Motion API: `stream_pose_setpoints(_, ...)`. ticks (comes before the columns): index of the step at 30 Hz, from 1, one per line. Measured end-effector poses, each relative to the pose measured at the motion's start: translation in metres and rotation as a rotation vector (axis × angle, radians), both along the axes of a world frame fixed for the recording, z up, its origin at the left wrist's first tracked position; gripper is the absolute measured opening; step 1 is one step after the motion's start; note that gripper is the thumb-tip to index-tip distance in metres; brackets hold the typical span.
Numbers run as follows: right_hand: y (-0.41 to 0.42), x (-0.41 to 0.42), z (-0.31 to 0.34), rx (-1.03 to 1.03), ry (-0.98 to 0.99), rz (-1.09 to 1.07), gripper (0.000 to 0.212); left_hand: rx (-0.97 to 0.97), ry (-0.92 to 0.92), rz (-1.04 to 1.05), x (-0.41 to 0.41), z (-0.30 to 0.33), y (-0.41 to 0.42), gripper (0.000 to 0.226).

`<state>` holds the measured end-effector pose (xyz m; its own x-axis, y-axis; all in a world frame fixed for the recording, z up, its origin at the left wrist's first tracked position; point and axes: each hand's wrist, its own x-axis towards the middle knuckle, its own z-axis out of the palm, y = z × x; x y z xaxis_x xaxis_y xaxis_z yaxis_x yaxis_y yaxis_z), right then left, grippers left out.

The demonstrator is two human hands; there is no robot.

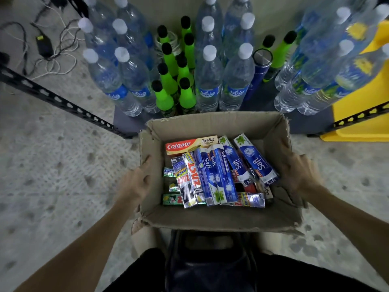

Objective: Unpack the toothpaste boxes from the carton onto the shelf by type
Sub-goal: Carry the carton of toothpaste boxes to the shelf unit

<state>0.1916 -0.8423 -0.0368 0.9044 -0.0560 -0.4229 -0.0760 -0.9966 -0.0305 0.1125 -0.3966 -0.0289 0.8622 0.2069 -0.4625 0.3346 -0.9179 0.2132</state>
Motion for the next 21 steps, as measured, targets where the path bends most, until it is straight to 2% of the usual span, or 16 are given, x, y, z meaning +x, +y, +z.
stream_pose_setpoints(5,-0.010,0.005,-0.036,0.025,-0.011,-0.036,0.038,0.024,0.004,-0.044,0.019,-0.033,-0.003,0.074)
stream_pose_setpoints(10,-0.008,-0.003,-0.066,0.055,-0.015,-0.078,0.042,0.029,0.002,0.008,0.024,-0.044,-0.005,0.075)
stream_pose_setpoints(13,0.000,-0.006,-0.070,0.133,-0.026,-0.092,0.054,0.043,0.029,-0.011,0.024,-0.046,-0.004,0.071)
stream_pose_setpoints(16,-0.002,-0.003,-0.068,0.137,-0.037,-0.043,0.071,0.191,0.132,-0.093,0.023,-0.036,-0.020,0.062)
stream_pose_setpoints(18,-0.001,-0.009,-0.070,0.158,-0.017,-0.025,0.070,0.229,0.190,-0.146,0.022,-0.034,-0.026,0.076)
stream_pose_setpoints(21,0.005,-0.011,-0.066,0.069,-0.034,-0.025,0.055,0.253,0.138,-0.193,0.027,-0.046,-0.026,0.083)
